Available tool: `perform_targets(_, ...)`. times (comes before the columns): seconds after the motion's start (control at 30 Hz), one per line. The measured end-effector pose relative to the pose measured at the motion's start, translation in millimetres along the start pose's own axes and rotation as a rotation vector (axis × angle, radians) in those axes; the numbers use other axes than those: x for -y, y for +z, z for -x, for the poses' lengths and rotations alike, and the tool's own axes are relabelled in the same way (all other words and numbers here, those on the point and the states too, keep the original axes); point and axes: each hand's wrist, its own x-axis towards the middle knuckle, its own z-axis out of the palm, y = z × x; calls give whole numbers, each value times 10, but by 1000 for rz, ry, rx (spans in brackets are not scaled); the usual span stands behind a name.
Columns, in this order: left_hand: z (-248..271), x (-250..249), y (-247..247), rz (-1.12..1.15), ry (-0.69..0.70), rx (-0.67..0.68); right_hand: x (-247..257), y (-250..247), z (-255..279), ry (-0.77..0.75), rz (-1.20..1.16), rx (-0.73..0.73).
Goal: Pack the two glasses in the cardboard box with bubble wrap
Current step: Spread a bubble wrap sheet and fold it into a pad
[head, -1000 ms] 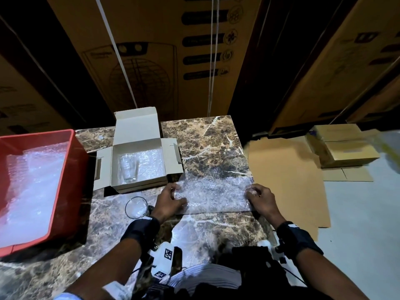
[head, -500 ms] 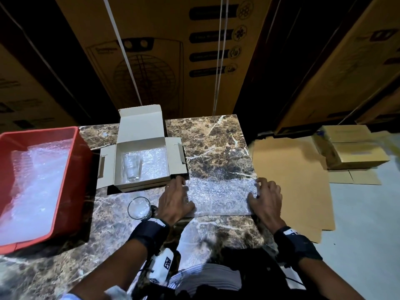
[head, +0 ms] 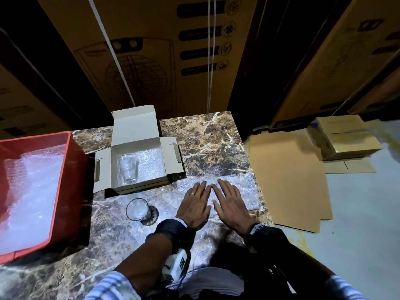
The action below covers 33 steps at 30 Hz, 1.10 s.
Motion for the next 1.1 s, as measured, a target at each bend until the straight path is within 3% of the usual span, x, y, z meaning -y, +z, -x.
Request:
perform_targets(0.13,90,106,159,-44,-14,-12,-109,64,103,14,42,55)
perform_targets(0.5,292,451,133,-10,-218,-16,-562,-48,304,180,49,53)
perform_targets(0.7,374,521,107,0,-220,-32,-622,-80,338,206,66,76)
perform_targets(0.87,431,450,49,83,-228,-34,-516,-175,374,284,-56,100)
perform_targets(0.93,469,393,24,111,-220,-65,-452,-235,410,234,-112,74)
perform_targets(1.1,482,268,-80,136,-129,-101,-354,-276,411,-163,-63,23)
